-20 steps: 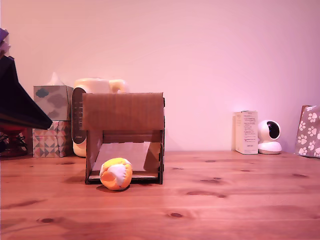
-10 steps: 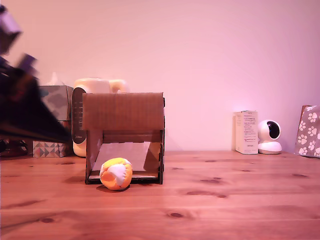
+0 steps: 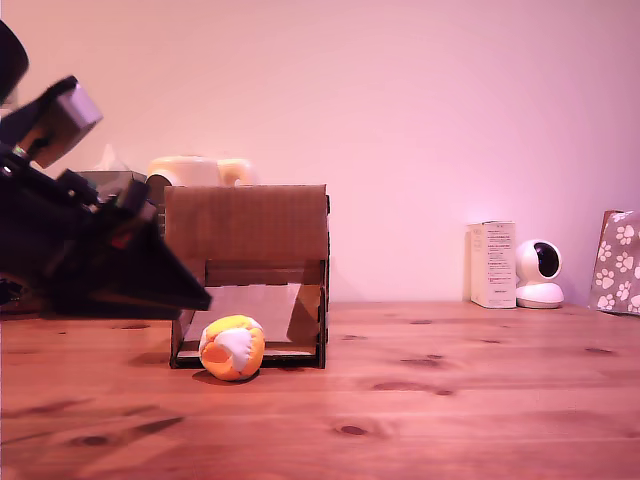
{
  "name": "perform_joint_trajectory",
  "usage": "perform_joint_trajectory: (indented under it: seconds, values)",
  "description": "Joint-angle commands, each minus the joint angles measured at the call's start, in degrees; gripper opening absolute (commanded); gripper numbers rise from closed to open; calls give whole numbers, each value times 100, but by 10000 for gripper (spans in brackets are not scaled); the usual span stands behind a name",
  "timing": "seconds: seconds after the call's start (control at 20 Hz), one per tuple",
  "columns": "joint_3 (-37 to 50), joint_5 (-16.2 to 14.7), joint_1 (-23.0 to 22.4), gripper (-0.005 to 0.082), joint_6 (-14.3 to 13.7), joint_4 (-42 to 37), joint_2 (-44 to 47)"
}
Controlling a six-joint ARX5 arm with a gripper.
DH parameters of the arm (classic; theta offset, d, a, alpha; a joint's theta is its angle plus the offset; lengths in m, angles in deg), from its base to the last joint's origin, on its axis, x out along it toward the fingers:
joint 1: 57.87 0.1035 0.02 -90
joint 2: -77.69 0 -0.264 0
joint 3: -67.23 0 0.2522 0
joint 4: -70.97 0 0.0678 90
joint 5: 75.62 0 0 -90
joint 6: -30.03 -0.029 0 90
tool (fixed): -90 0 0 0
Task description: Drop the footbag into the cardboard dice tower
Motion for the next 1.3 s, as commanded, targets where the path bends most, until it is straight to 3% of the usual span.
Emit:
perform_joint_trajectory:
  seconds: [0.0, 0.15, 0.4, 0.5, 0.85, 1.25]
  values:
    - [37, 149, -85, 742, 50, -291, 203]
    - [28, 538, -245, 742, 50, -850, 516]
    - [11, 1478, -444, 742, 50, -1679, 1130]
    - [-59, 1676, -483, 742, 48, -1917, 1353]
    - [-522, 1985, -485, 742, 48, -2006, 1991]
    - [-925, 2070, -483, 742, 46, -2026, 2597]
